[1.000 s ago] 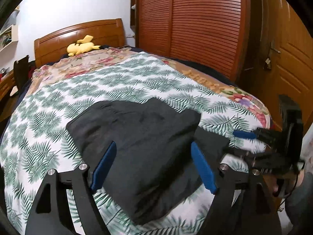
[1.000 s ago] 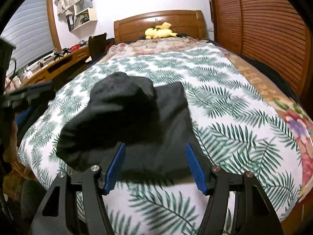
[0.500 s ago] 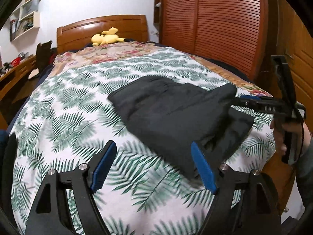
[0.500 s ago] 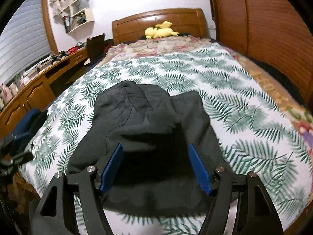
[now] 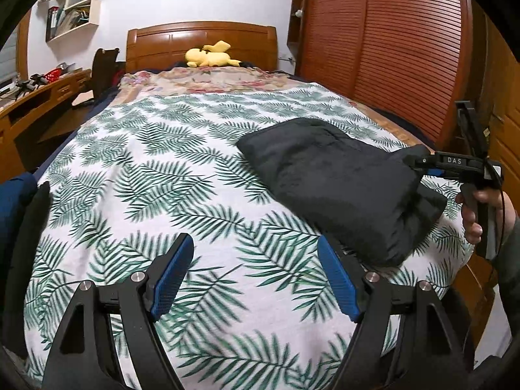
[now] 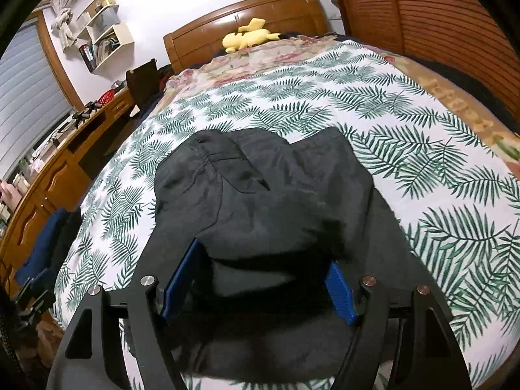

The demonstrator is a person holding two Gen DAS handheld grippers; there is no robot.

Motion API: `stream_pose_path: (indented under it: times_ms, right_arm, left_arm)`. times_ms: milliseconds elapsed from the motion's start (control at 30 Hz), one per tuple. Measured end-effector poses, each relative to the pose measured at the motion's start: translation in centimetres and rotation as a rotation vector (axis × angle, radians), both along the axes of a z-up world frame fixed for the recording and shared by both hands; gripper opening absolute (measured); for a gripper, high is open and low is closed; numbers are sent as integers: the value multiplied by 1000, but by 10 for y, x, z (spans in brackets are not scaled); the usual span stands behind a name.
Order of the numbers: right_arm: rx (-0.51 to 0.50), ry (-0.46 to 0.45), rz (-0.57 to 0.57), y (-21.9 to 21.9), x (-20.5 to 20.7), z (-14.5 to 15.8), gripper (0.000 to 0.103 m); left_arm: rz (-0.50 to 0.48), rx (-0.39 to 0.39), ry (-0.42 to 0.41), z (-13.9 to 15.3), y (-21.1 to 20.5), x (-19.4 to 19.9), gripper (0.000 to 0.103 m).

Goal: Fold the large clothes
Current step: 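Grasp the folded jacket bundle with the right gripper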

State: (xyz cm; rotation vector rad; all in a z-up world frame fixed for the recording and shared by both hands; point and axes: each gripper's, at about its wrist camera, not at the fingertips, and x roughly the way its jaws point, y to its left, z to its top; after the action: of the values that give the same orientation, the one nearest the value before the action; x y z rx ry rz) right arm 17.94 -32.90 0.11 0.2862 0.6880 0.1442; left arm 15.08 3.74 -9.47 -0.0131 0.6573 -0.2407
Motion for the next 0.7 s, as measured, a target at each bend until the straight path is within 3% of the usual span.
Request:
stream_pose_path:
  times_ms: [367, 533, 700]
  right_arm:
    - [-33, 53, -6, 9, 22, -7, 72]
    - [-52, 31, 58, 20, 19, 0, 21]
    - [-95, -54, 115, 34, 4, 19, 9]
  left_arm:
    - [32, -7, -1, -4, 26, -15, 79]
    - [47, -11, -5, -3, 31, -20, 79]
    - [45, -4, -5, -1, 26, -24, 79]
